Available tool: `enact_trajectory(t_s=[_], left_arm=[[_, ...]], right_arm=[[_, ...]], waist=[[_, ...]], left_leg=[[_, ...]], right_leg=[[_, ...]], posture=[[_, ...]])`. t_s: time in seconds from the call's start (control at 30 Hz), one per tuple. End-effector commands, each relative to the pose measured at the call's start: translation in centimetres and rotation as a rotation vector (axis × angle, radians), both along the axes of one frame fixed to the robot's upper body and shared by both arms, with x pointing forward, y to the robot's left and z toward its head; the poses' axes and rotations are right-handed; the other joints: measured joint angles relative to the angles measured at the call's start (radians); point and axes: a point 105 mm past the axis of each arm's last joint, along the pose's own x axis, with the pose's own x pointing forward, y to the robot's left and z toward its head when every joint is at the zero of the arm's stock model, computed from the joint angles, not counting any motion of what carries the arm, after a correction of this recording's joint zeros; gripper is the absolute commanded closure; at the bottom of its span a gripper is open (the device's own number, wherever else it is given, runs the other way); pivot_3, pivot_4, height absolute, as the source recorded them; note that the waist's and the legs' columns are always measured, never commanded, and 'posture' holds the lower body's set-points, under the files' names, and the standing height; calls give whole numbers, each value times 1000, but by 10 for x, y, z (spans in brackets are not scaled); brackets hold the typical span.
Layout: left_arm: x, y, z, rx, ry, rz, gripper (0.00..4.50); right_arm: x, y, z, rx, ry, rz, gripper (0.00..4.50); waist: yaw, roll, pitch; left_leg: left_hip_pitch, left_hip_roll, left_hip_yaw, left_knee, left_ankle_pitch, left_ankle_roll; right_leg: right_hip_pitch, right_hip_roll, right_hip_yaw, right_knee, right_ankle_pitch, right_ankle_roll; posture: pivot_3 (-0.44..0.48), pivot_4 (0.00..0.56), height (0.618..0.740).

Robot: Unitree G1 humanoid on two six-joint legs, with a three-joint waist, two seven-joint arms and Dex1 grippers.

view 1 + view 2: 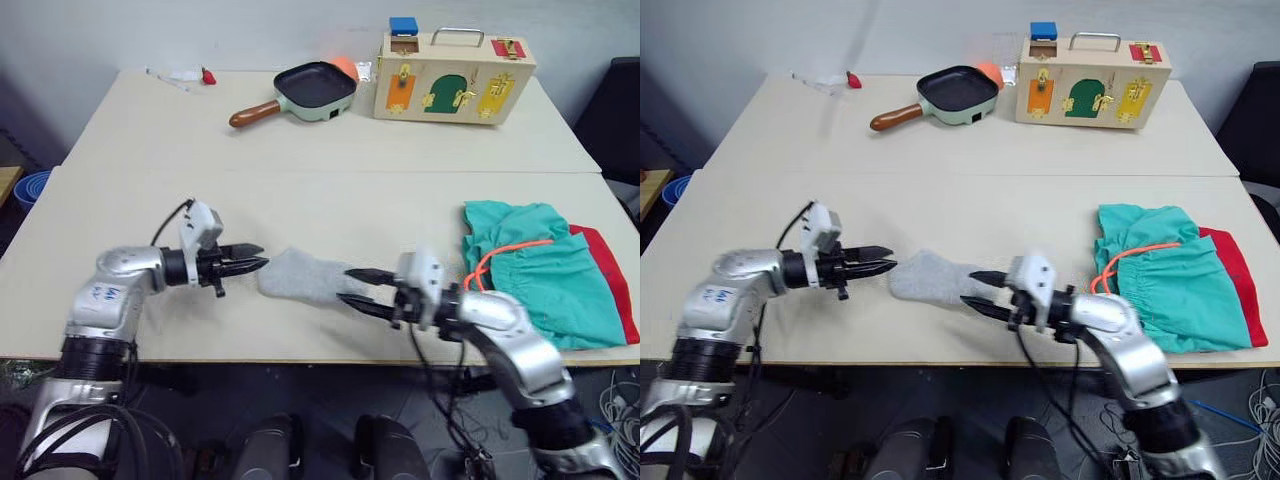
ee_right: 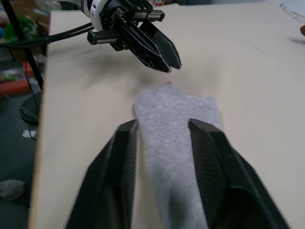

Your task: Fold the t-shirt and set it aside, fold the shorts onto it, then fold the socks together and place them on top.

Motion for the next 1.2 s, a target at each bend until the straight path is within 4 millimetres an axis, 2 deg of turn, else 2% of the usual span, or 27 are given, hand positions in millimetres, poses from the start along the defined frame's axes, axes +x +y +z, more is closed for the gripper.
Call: enact_trajectory(t_s=[0.03,0.07,0.27,0.4,0.57,0.73,0.8,0.9,0.97,1.03,1.1,1.2], left_arm=[[11,-1,4,-18,-53,11,4500],[14,-1,0,-16,-53,26,4500],[1,-23,-20,-25,12,-63,4500],[-2,-29,-31,-37,54,3,4500],[-13,-38,-31,-61,59,34,4500],[-19,-36,-10,-78,-74,-2,4500],[-25,-39,7,-121,-119,-71,4500],[-29,-44,20,-136,-159,-141,4500],[-29,-45,19,-124,-158,-149,4500],[-23,-43,11,-74,-152,-132,4500],[-15,-42,2,-58,-141,-112,4500],[-5,-41,-11,-61,-112,-84,4500]], right_arm=[[10,8,-8,-31,-32,-54,4146],[13,10,-11,-31,-23,-70,4481],[27,1,-20,-81,-8,-105,4481],[34,-18,-21,-132,-25,-91,4481],[38,-36,-17,-163,-31,1,4481],[36,-44,3,-1,27,48,4481],[36,-55,17,131,153,-23,4117],[23,-67,8,189,431,-134,3256],[16,-68,4,203,498,-189,2505],[18,-70,-5,249,582,-312,1804],[15,-65,-19,266,697,-391,1087],[16,-52,-28,307,817,-435,18]], waist=[[-2,0,0],[-2,0,0],[-19,0,0],[-26,0,0],[-26,0,0],[-26,0,0],[-24,0,0],[-18,0,0],[-19,0,0],[-21,0,0],[-25,0,0],[-27,0,0]], left_leg=[[0,0,0,0,1,3],[0,0,0,0,2,3],[0,0,0,0,3,4],[2,0,0,0,3,5],[3,0,0,0,3,5],[4,0,-1,-1,3,5],[3,0,-1,-1,3,5],[1,0,-6,0,3,5],[1,0,-10,0,2,3],[1,0,-10,-2,0,0],[1,0,-9,-2,-1,-2],[2,1,-5,-3,2,1]], right_leg=[[0,1,-3,0,0,0],[0,2,-5,1,0,0],[1,2,-8,0,1,1],[3,2,-8,1,1,1],[4,-1,-7,1,1,1],[4,-2,-8,1,1,1],[4,-2,-8,1,1,1],[4,-5,-6,0,1,0],[6,-6,-6,-4,1,0],[7,-6,-7,-8,1,0],[7,-4,-7,-8,1,0],[3,-3,-7,-3,1,0]], posture=[[0,150,740],[0,150,740],[0,150,740],[0,150,740],[0,150,740],[0,150,740],[0,150,740],[0,150,740],[0,150,740],[0,150,740],[0,150,740],[0,150,740]])
